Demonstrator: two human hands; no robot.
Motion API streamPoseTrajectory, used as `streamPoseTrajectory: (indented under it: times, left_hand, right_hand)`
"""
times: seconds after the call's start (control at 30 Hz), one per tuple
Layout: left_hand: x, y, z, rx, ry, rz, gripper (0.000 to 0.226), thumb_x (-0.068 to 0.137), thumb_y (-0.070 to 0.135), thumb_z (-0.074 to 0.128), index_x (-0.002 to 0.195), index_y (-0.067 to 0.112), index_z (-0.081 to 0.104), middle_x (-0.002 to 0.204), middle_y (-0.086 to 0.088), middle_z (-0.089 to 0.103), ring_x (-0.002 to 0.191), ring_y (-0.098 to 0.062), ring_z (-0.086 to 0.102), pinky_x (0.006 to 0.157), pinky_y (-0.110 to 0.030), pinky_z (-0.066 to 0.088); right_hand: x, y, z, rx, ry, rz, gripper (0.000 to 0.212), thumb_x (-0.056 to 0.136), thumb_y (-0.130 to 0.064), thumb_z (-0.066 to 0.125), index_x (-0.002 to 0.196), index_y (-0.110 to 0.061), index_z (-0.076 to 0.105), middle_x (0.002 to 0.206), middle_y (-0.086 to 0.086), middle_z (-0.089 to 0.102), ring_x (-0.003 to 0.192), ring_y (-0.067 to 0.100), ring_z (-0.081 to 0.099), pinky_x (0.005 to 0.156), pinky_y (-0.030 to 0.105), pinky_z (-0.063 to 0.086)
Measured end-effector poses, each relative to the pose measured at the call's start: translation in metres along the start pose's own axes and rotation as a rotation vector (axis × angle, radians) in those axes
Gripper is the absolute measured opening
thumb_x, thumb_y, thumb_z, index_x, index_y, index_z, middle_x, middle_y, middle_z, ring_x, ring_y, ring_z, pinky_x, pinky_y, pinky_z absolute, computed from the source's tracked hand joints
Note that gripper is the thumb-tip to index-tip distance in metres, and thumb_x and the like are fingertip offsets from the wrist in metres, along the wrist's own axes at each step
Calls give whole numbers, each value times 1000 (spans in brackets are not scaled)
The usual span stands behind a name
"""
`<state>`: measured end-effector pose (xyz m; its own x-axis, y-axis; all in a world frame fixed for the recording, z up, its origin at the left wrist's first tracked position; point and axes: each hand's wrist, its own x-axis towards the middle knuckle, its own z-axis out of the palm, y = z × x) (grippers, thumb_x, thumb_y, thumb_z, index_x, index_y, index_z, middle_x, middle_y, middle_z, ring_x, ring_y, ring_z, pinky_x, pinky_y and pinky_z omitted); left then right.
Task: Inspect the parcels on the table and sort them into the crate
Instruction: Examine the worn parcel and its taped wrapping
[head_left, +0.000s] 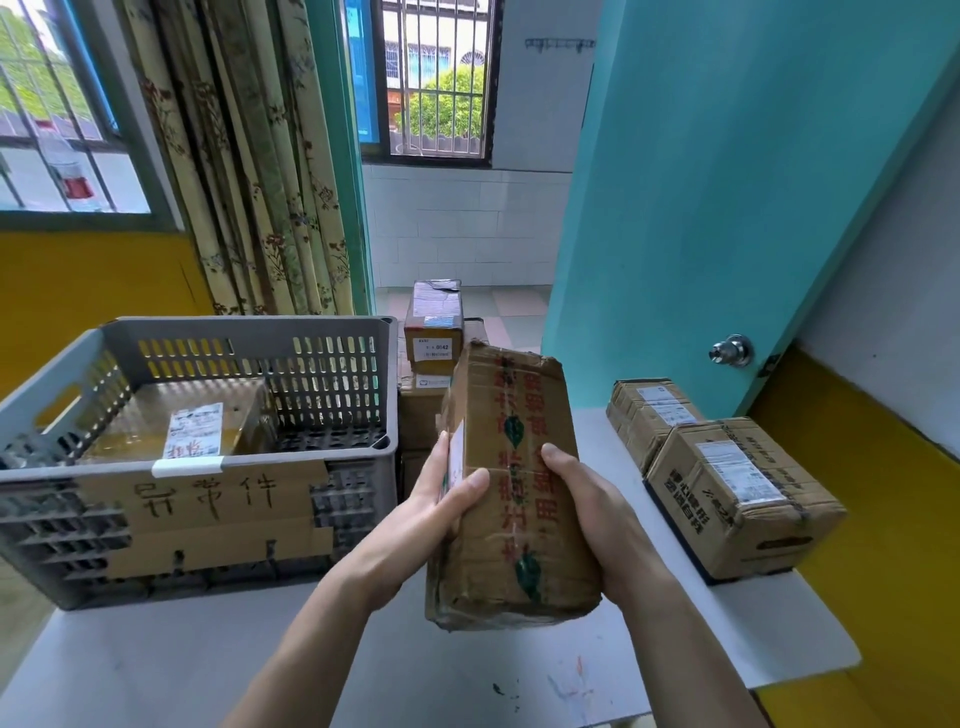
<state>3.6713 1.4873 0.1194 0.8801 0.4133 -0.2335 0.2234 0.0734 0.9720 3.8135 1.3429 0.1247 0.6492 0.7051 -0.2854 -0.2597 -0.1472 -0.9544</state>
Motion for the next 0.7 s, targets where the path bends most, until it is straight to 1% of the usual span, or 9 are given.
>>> streamPoseTrajectory:
  times: [0.07, 0.13, 0.2, 0.3, 0.43, 0.5, 0.57, 0.6, 0.7]
  left_hand:
    - [1, -1, -4, -11, -3, -10, 95, 83, 66, 56, 157, 58, -2, 141, 21, 53, 103, 4, 71, 72, -15, 56]
    - [3, -3, -5, -53, 25, 10, 95, 83, 62, 66, 157, 56, 7, 140, 13, 58, 104, -6, 74, 74, -22, 60]
    - [6, -8, -5, -87, 100, 51, 96, 79, 60, 77, 155, 54, 19, 136, 8, 62, 103, -11, 75, 81, -32, 63]
    - [11, -12, -7, -164, 196, 74, 100, 66, 61, 74, 155, 47, 30, 140, 3, 61, 109, -17, 74, 95, -46, 60]
    - [10, -11, -4, -229, 278, 59, 88, 66, 62, 73, 142, 36, 39, 132, 0, 65, 105, -18, 75, 87, -41, 62]
    - [10, -11, -2, -213, 309, 22, 73, 80, 61, 72, 138, 30, 40, 126, -3, 66, 103, -19, 75, 78, -36, 62]
    - [8, -9, -1, -200, 273, 2, 64, 89, 62, 64, 139, 30, 40, 123, -3, 68, 101, -17, 76, 72, -32, 61]
    - [8, -8, -1, -181, 226, 2, 71, 85, 66, 62, 143, 32, 38, 125, -1, 68, 101, -16, 76, 75, -33, 62]
    - [9, -8, -5, -88, 52, 20, 108, 69, 86, 66, 158, 50, 18, 149, 12, 54, 116, -7, 70, 103, -40, 56]
  right_hand:
    - [0, -2, 3, 3, -8, 13, 46, 96, -56, 56, 123, -20, 66, 108, 10, 77, 100, 31, 74, 95, 54, 57]
    - [0, 0, 8, 19, 2, 20, 49, 94, -58, 58, 124, -20, 63, 109, 10, 77, 99, 30, 75, 92, 54, 59]
    - [-1, 3, 12, 27, 9, 21, 47, 93, -55, 60, 126, -21, 60, 109, 8, 76, 98, 28, 75, 90, 52, 60]
    - [-7, 6, 15, 16, -23, -13, 38, 95, -47, 62, 127, -27, 58, 110, 2, 76, 99, 22, 75, 87, 45, 62]
    - [-14, 6, 14, -47, -17, -43, 32, 94, -47, 64, 122, -31, 64, 107, -1, 77, 97, 18, 75, 86, 42, 62]
    - [-13, 5, 16, -78, 17, -54, 27, 96, -45, 61, 117, -29, 68, 104, -1, 77, 94, 16, 76, 81, 36, 63]
    - [-12, 3, 18, -108, 53, -74, 25, 97, -42, 60, 114, -27, 70, 102, -2, 78, 91, 14, 75, 75, 31, 62]
    - [-12, 3, 17, -113, 70, -80, 24, 98, -41, 59, 113, -27, 71, 100, -2, 78, 90, 14, 75, 73, 29, 61]
    - [-10, 3, 15, -104, 116, -82, 24, 99, -41, 57, 112, -26, 71, 99, -1, 77, 90, 15, 75, 72, 29, 62]
